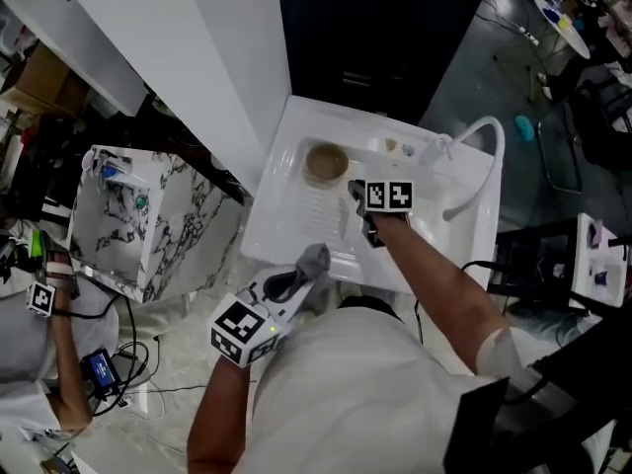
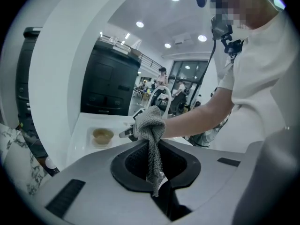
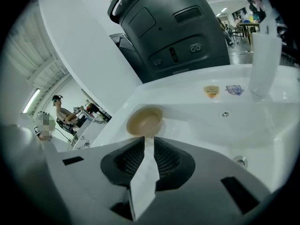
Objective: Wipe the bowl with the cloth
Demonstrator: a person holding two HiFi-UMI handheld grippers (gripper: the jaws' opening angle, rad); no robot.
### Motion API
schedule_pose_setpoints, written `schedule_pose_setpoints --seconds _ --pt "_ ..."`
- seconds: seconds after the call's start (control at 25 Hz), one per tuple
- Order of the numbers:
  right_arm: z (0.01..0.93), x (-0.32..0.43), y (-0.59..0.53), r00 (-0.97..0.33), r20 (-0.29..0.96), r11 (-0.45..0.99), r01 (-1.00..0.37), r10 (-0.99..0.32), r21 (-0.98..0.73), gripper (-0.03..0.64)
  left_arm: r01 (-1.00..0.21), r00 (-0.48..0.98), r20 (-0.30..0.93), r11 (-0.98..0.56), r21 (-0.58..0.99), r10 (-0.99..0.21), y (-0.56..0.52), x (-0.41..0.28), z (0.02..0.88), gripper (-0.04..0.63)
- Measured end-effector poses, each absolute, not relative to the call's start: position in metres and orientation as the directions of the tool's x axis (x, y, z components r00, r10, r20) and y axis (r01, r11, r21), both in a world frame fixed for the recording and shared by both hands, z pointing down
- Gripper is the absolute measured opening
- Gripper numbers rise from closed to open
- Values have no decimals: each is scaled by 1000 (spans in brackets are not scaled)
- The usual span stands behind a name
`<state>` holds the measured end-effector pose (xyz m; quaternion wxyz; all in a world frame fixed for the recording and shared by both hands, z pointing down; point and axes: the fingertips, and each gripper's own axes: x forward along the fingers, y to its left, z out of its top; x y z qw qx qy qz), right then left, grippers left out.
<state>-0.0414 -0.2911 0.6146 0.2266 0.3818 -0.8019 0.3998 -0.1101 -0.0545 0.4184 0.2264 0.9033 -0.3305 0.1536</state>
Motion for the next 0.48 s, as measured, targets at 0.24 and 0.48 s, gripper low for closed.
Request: schedule_pose_setpoints --seconds 0.24,0.48 --pt "595 -30 -223 -624 657 414 -778 -423 -473 23 -625 758 435 -732 271 -486 -32 -108 421 35" --pt "568 -26 -147 -652 617 468 -753 -440 -462 20 -601 777 411 -755 262 -477 -3 -116 420 35"
